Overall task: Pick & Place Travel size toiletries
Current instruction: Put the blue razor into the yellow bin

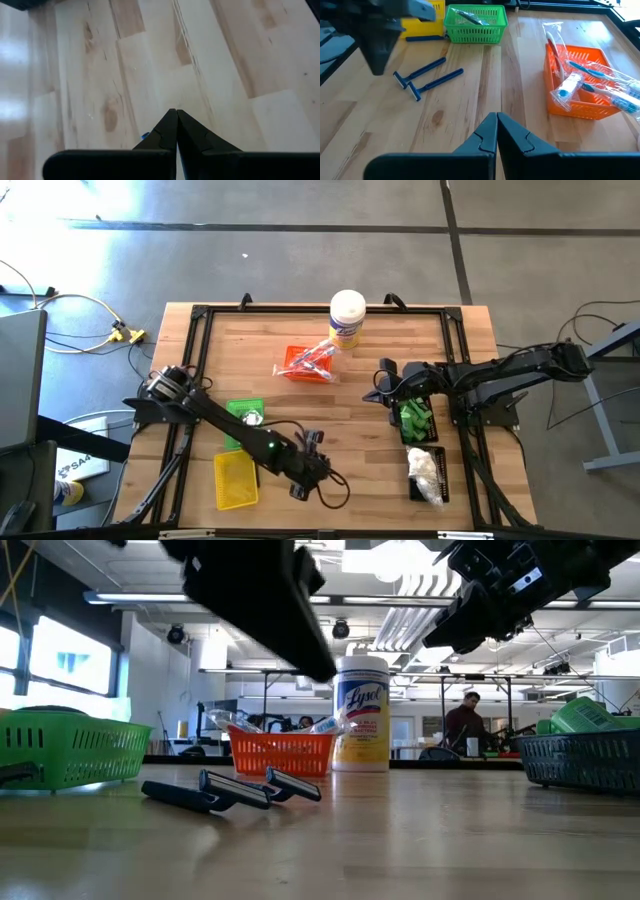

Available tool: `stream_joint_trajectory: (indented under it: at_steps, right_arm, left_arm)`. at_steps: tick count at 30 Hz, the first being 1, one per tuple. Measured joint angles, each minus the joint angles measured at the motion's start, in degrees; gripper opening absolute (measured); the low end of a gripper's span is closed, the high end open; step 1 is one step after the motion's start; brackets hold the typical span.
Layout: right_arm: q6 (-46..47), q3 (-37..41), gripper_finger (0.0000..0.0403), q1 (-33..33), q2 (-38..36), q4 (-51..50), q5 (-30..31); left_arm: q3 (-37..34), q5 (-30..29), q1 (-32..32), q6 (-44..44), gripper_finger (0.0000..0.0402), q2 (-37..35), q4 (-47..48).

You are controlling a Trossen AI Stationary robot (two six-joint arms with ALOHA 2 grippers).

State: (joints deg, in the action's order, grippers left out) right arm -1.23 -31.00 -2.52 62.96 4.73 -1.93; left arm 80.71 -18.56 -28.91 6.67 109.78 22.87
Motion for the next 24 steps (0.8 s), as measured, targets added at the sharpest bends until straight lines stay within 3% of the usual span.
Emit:
stream_joint_trajectory:
  at_steps: [12,24]
  right_arm:
    - [-0.1,0.0,0.0003,0.0,0.0,0.2,0.0]
    - [0.0,0.0,0.0003,0.0,0.0,0.2,0.0]
  left_arm:
    - [-21.5,4.8,0.1,-2.3,0.0000,-16.3,-20.5]
    - [-23.7,5.7,0.1,2.7,0.0000,-18.7,-23.6]
